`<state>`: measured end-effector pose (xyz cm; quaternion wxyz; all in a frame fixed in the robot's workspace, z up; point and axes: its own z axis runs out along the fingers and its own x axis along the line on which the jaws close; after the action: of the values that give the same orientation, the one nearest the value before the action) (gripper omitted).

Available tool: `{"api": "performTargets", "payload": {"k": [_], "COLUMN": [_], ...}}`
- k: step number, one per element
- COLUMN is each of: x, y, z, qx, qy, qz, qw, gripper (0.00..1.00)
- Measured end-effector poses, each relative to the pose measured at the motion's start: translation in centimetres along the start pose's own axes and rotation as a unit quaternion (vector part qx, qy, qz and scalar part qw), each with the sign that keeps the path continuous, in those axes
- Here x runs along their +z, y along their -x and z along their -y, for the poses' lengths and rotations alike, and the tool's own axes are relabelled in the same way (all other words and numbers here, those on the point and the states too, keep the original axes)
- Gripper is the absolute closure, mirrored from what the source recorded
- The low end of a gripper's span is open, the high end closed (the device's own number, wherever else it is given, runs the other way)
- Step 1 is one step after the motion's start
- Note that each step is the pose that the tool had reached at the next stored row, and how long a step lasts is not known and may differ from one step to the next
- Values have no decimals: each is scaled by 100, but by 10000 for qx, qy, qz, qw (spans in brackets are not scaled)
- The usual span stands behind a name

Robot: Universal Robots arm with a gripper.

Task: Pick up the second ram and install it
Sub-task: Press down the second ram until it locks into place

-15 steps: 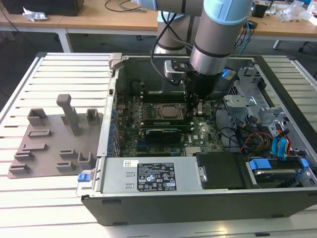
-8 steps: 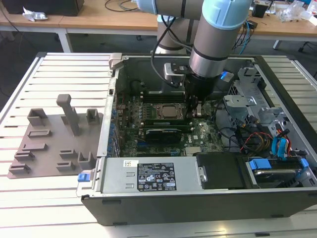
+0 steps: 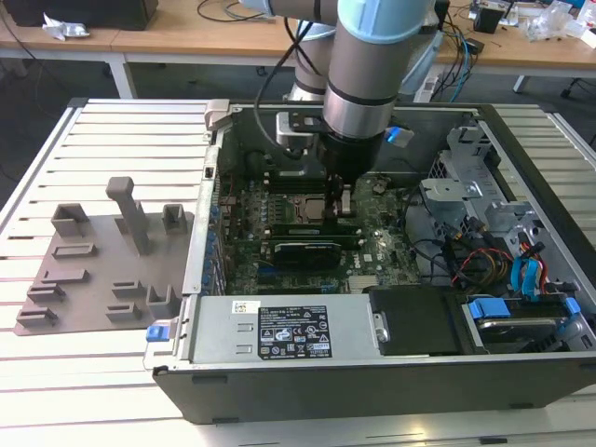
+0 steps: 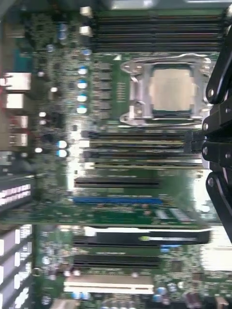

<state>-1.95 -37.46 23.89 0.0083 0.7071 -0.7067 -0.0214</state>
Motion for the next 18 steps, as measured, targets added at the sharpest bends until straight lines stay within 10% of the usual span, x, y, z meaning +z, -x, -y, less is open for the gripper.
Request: {"api": "performTargets", "payload": {"k": [7,12,16,18], "x": [54,126,24,-163], "y": [-1,-2,-1,3], "z": [-457,-490,-291,-274], "qx": [1,0,0,0], "qy": [-25,-24,14,18], "qz": [-1,-1,10,16], "qw": [10000,10000,10000,10000], "gripper": [90,90,90,90]}}
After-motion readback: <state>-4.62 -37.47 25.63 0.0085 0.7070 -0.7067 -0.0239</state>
